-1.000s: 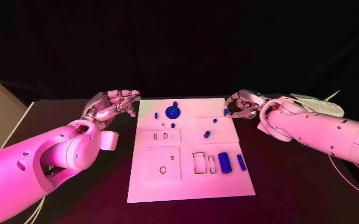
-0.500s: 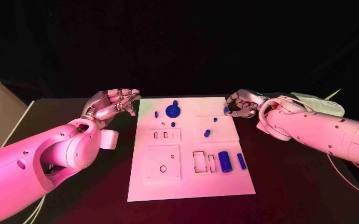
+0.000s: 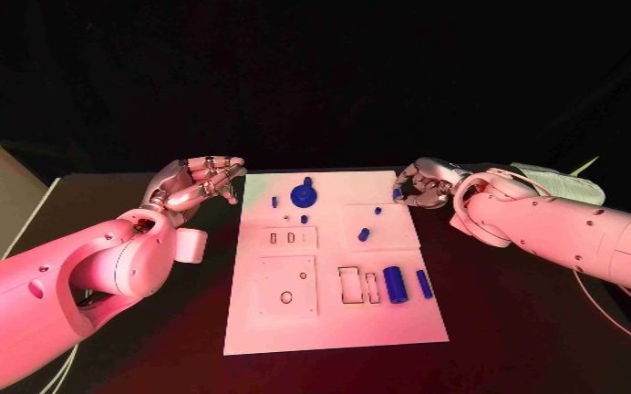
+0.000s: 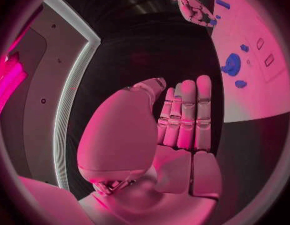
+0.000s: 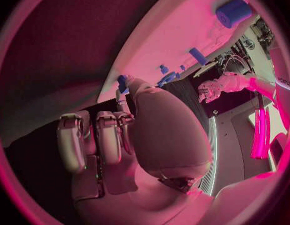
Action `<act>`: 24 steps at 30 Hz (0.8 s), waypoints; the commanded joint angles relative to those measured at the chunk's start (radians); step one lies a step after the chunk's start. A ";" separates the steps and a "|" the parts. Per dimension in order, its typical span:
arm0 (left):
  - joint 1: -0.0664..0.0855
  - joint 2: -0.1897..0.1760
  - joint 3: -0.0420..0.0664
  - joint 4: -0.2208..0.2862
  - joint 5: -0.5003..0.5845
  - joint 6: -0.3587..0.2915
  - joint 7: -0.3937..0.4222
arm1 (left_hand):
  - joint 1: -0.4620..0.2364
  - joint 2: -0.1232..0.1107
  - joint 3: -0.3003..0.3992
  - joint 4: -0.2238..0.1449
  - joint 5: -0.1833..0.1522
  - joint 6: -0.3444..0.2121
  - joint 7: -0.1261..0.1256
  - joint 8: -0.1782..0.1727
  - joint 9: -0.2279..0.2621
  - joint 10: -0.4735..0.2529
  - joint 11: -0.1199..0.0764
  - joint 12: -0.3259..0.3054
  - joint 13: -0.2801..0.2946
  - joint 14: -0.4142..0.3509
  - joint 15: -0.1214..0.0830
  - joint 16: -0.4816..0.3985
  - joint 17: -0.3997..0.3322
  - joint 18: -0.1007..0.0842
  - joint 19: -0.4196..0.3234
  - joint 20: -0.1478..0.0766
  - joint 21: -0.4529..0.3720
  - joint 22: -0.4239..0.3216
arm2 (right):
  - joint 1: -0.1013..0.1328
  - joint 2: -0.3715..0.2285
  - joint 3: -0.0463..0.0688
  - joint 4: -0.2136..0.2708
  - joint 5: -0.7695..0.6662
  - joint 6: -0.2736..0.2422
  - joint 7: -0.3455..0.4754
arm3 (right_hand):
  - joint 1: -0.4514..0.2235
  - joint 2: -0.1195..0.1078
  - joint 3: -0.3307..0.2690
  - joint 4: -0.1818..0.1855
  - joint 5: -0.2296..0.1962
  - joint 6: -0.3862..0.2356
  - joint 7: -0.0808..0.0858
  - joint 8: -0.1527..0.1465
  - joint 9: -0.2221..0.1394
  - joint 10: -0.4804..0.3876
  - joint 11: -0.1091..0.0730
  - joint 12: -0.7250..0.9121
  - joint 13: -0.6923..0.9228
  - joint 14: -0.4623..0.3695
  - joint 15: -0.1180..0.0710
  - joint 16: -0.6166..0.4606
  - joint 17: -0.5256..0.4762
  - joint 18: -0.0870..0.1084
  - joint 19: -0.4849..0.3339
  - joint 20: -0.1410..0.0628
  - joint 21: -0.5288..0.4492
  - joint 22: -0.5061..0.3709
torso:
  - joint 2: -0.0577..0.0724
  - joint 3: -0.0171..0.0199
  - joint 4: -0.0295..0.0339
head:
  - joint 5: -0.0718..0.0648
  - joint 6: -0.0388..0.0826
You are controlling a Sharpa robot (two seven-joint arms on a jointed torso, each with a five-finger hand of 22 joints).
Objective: Assemble the parts on the task board
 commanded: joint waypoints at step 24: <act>0.000 0.010 0.000 -0.014 -0.002 0.014 0.004 | -0.008 -0.002 0.007 0.000 -0.004 -0.005 0.001 0.006 0.001 -0.006 0.002 0.004 0.001 -0.009 0.001 0.007 -0.001 0.006 -0.009 -0.003 0.005 0.002 | 0.021 -0.018 0.012 0.238 -0.033 -0.256 -0.145 | -0.032 0.017 0.045 -0.016 0.012 0.050 -0.024 0.048 0.020 0.104 -0.030 0.002 0.263 0.104 -0.020 0.004 0.263 -0.012 0.100 -0.026 0.012 0.254 | -0.014 -0.0017 -0.0034 | 0.015 -0.002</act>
